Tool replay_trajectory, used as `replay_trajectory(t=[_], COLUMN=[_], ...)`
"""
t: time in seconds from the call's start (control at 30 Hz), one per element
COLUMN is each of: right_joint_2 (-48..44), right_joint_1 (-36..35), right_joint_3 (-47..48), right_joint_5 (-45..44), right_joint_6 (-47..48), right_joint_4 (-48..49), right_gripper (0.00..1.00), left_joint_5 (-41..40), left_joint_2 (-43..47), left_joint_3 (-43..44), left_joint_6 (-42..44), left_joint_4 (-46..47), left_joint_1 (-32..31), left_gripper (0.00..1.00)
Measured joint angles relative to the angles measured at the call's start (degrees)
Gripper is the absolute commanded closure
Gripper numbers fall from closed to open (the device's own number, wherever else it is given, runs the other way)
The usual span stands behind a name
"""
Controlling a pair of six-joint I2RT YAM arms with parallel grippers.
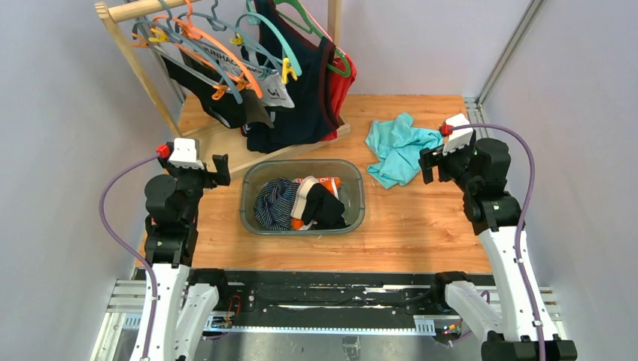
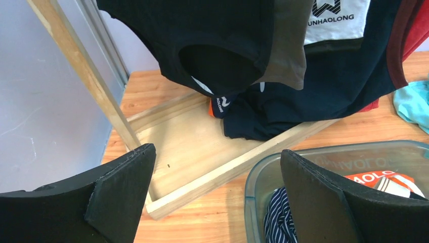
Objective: Remove the underwear clipped to the hanger
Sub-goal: Move the bin to the bin.
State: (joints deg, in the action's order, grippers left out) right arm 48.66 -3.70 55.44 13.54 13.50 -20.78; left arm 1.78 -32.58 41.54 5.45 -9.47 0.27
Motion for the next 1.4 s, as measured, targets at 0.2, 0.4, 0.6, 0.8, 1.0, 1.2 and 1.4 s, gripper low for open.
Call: replay_trajectory(t=[0.2,0.4,0.6,0.8,1.0,1.2,1.4], right_joint_2=[-0.35,-0.37,-0.37,-0.33,1.92,9.27,16.96], right_joint_1=[0.13,0.24,0.24,0.26,-0.85,-10.67,-19.67], right_joint_3=[-0.33,-0.55,-0.57,-0.68,-1.99,-3.06,-3.41], right_joint_5=[0.83,1.73,2.12,3.82,6.86,3.08,-1.05], right_joint_6=[0.00,0.00,0.02,0.46,1.40,2.32,2.40], right_joint_4=[0.35,0.44,0.48,0.55,1.27,2.38,4.59], right_gripper=[0.17,0.17,0.17,0.17,0.17,0.19,0.21], left_joint_5=[0.44,0.39,0.33,0.17,0.57,1.68,3.19], left_joint_2=[0.52,0.76,0.83,0.79,0.17,-0.66,-1.90], left_joint_3=[-0.20,-0.20,-0.20,-0.20,-0.20,-0.20,-0.20], left_joint_6=[-0.22,-0.20,-0.07,0.61,1.01,1.95,2.91], left_joint_4=[0.48,0.83,0.81,0.79,0.61,0.26,0.09], left_joint_1=[0.04,0.04,0.11,0.17,0.31,0.31,0.31], left_gripper=[0.02,0.02,0.02,0.02,0.02,0.02,0.02])
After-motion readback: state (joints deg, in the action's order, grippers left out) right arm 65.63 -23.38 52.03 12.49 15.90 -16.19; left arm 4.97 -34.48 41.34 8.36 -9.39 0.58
